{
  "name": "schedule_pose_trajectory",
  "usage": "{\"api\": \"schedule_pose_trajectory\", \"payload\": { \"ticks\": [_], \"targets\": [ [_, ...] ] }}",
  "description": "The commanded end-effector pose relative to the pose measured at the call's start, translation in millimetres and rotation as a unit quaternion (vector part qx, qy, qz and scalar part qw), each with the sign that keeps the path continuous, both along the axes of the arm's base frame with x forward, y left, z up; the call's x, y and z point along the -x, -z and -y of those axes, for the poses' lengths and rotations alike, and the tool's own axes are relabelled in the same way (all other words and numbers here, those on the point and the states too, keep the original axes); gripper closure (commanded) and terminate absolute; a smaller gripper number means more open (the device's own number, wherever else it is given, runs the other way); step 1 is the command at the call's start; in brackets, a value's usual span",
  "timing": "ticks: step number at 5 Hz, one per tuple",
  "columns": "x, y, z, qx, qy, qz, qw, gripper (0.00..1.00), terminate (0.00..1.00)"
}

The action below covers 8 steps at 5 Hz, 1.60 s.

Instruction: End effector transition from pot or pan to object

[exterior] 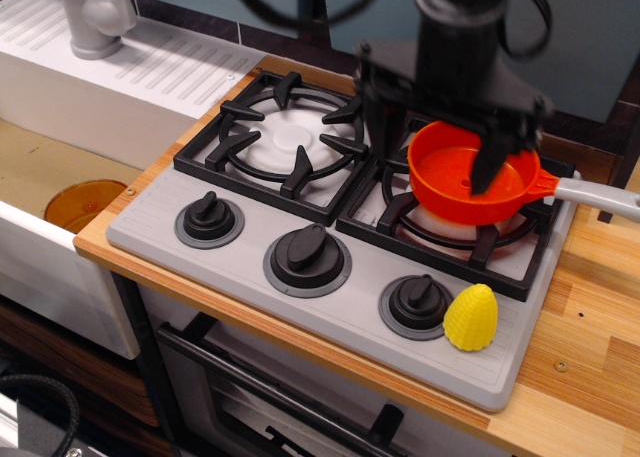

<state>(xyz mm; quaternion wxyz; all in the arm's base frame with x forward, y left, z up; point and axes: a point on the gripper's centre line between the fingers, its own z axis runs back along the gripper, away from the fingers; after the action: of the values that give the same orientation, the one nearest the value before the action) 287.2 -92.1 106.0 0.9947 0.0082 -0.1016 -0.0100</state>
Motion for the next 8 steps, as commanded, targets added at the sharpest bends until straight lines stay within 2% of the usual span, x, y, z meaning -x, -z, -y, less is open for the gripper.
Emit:
{"api": "schedule_pose_trajectory", "payload": {
  "ticks": [1, 3, 6, 8],
  "targets": [
    [-2, 1, 36, 0.016, 0.004, 0.049, 0.9987, 0.00, 0.00],
    [11, 28, 56, 0.014, 0.003, 0.065, 0.9978, 0.00, 0.00],
    [30, 78, 53, 0.023, 0.007, 0.104, 0.9943, 0.00, 0.00],
    [30, 78, 53, 0.023, 0.007, 0.104, 0.9943, 0.00, 0.00]
  ]
}}
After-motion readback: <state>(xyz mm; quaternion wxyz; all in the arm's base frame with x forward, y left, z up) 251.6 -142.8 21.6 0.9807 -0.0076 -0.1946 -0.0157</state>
